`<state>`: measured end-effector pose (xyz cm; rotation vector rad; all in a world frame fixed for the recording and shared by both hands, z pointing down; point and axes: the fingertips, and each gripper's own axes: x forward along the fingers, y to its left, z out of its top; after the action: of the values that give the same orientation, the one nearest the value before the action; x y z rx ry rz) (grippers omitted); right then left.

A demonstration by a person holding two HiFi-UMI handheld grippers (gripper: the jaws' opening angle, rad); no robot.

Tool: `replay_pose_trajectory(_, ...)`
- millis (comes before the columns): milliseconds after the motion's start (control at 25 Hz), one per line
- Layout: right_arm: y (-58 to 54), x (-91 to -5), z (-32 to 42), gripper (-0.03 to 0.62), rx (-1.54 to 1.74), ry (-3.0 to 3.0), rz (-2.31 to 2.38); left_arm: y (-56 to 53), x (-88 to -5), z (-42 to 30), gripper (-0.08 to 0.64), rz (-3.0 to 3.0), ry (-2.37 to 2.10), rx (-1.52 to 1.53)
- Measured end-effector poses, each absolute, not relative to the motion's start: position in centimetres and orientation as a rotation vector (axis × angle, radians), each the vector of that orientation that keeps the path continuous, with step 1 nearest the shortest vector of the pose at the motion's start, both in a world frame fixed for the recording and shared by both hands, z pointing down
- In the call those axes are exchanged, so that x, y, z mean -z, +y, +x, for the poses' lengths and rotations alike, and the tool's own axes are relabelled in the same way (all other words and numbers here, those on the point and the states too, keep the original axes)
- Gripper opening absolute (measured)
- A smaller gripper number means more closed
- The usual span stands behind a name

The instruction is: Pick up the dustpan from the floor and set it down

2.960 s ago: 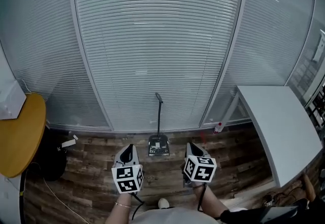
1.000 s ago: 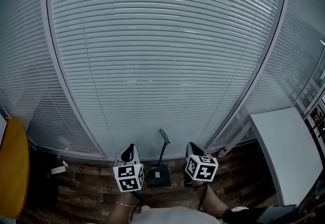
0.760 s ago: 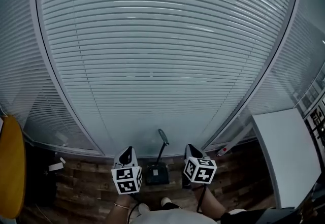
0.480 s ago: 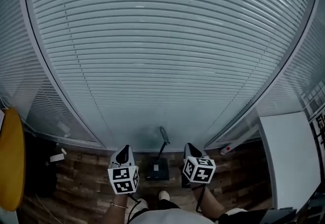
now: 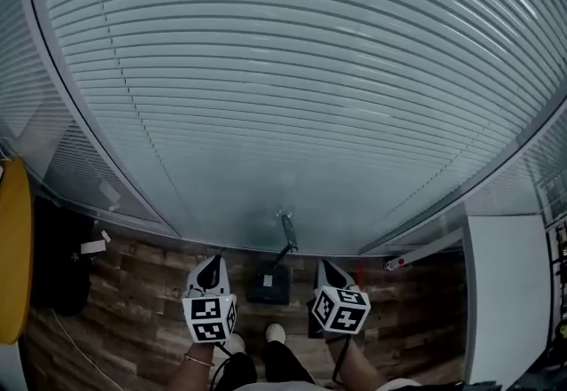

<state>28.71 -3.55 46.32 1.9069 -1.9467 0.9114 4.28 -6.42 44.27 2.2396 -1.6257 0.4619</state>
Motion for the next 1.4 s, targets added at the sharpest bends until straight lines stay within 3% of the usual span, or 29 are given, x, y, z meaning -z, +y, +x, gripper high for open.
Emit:
replay_pose_trajectory(760,-1.1,-60.1,27.3,0.032,-1.04,-1.852,1.823,-3.0,-59.8,3.1,0.017,2.117,-1.555,-0.591)
replay_pose_trajectory(1400,-1.3,-60.9,25.9,0.034,-0.948,-1.89,1.816,-2.0,-60.8,0.8,0.017,2.091,-1.577,-0.568)
